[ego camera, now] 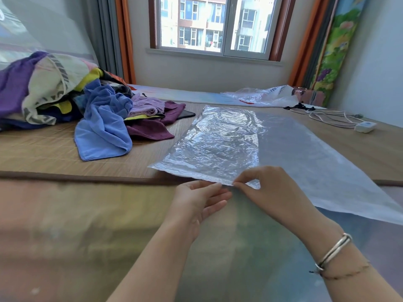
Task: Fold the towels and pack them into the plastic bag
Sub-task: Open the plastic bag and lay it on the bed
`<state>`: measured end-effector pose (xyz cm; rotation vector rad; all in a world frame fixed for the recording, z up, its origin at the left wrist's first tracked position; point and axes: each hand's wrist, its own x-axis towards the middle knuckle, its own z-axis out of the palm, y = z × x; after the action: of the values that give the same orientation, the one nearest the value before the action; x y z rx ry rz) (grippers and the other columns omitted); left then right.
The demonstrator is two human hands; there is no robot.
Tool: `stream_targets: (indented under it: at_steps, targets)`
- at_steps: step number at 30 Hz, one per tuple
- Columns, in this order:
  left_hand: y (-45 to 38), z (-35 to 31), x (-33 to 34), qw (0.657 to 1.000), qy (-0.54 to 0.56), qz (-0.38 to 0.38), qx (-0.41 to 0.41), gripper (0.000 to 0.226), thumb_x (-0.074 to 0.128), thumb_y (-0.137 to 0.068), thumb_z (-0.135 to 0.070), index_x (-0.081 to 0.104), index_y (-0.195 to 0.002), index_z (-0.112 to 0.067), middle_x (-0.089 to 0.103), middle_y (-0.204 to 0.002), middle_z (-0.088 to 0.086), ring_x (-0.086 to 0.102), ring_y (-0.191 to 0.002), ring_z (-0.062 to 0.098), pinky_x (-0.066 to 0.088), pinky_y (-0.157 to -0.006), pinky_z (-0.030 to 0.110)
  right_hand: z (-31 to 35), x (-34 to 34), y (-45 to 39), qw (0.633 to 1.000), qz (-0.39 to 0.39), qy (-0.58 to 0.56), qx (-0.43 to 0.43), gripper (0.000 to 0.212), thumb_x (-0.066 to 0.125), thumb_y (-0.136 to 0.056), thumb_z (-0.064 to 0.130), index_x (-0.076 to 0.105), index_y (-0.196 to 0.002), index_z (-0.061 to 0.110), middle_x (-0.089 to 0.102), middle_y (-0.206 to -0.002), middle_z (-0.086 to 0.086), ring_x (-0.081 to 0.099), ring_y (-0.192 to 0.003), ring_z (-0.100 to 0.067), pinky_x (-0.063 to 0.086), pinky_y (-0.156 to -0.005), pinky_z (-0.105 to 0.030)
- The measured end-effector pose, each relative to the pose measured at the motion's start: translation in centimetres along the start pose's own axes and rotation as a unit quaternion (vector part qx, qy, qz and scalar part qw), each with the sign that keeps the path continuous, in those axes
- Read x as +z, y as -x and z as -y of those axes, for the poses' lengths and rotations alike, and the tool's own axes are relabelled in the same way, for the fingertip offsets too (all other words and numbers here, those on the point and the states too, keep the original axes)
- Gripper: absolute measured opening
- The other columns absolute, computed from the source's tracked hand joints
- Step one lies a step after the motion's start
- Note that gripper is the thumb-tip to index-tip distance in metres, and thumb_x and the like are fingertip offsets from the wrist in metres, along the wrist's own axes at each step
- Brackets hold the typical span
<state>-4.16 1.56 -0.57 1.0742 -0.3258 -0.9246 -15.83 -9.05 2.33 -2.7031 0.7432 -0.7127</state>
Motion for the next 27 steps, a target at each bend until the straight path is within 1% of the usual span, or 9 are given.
stream_targets:
  at_steps: [3,7,11,14,16,19,24,27]
  targets:
    - [0.0,0.1,0.1,1.0,-0.002,-0.005,0.013,0.009,0.065,-0.085,0.005,0.059,-0.091,0.004,0.071,-0.072,0.015,0.072,-0.061,0.017,0.056,-0.052,0.021,0.0,-0.1,0.1,1.0,-0.003,-0.002,0.004,0.011,0.064,-0.088,0.028,0.075,-0.087,0.028,0.072,-0.09,0.016,0.062,-0.09,0.002,0.044,-0.08,-0.018]
    - [-0.1,0.1,0.3,1.0,-0.009,-0.01,0.025,0.008,0.065,-0.084,0.008,0.059,-0.083,0.001,0.07,-0.077,0.018,0.071,-0.06,0.016,0.057,-0.052,0.021,0.0,-0.1,0.1,1.0,-0.002,0.006,0.009,0.011,0.063,-0.087,0.027,0.074,-0.087,0.029,0.073,-0.089,0.015,0.063,-0.089,0.0,0.046,-0.08,-0.021]
    - [-0.2,0.4,0.5,0.999,-0.029,-0.011,0.043,0.009,0.064,-0.085,0.007,0.06,-0.081,0.0,0.07,-0.076,0.017,0.072,-0.062,0.015,0.056,-0.054,0.02,0.3,0.1,0.2,0.998,-0.003,0.056,-0.001,0.014,0.059,-0.089,0.029,0.072,-0.091,0.027,0.072,-0.092,0.011,0.064,-0.092,-0.008,0.049,-0.081,-0.03]
    - [-0.3,0.5,0.6,0.997,-0.042,-0.021,0.061,0.008,0.065,-0.084,0.007,0.061,-0.08,0.0,0.071,-0.078,0.018,0.072,-0.065,0.016,0.056,-0.055,0.02,0.7,0.2,0.3,0.996,0.0,0.092,-0.022,0.016,0.056,-0.091,0.031,0.07,-0.096,0.027,0.071,-0.097,0.009,0.063,-0.095,-0.013,0.047,-0.08,-0.03]
    - [-0.4,0.5,0.6,0.997,-0.039,-0.024,0.067,0.009,0.065,-0.084,0.007,0.061,-0.08,0.0,0.071,-0.078,0.018,0.072,-0.065,0.016,0.057,-0.055,0.02,0.7,0.4,0.3,0.995,-0.011,0.097,-0.02,0.016,0.056,-0.091,0.031,0.07,-0.095,0.026,0.071,-0.096,0.008,0.064,-0.094,-0.015,0.047,-0.078,-0.031]
    - [-0.4,0.5,0.8,0.996,-0.047,-0.02,0.078,0.007,0.065,-0.084,0.006,0.062,-0.081,0.001,0.071,-0.079,0.017,0.072,-0.067,0.016,0.057,-0.056,0.02,0.5,0.6,0.3,0.996,-0.038,0.076,0.0,0.012,0.058,-0.088,0.029,0.069,-0.087,0.024,0.071,-0.088,0.006,0.065,-0.088,-0.017,0.05,-0.076,-0.034]
    - [-0.4,0.6,1.0,0.994,-0.063,-0.015,0.082,0.003,0.065,-0.085,0.002,0.065,-0.088,0.001,0.074,-0.086,0.018,0.073,-0.076,0.019,0.058,-0.06,0.022,0.6,0.7,0.1,0.998,-0.061,0.013,0.027,0.007,0.063,-0.083,0.025,0.068,-0.078,0.025,0.07,-0.078,0.009,0.067,-0.081,-0.012,0.053,-0.075,-0.035]
    - [-0.5,0.5,1.3,0.996,-0.064,-0.011,0.059,0.005,0.059,-0.089,-0.001,0.064,-0.09,0.0,0.072,-0.082,0.014,0.071,-0.071,0.017,0.059,-0.062,0.024,0.9,0.7,0.1,0.998,-0.055,0.012,0.027,0.007,0.063,-0.083,0.025,0.068,-0.078,0.026,0.069,-0.076,0.01,0.066,-0.079,-0.009,0.053,-0.074,-0.032]
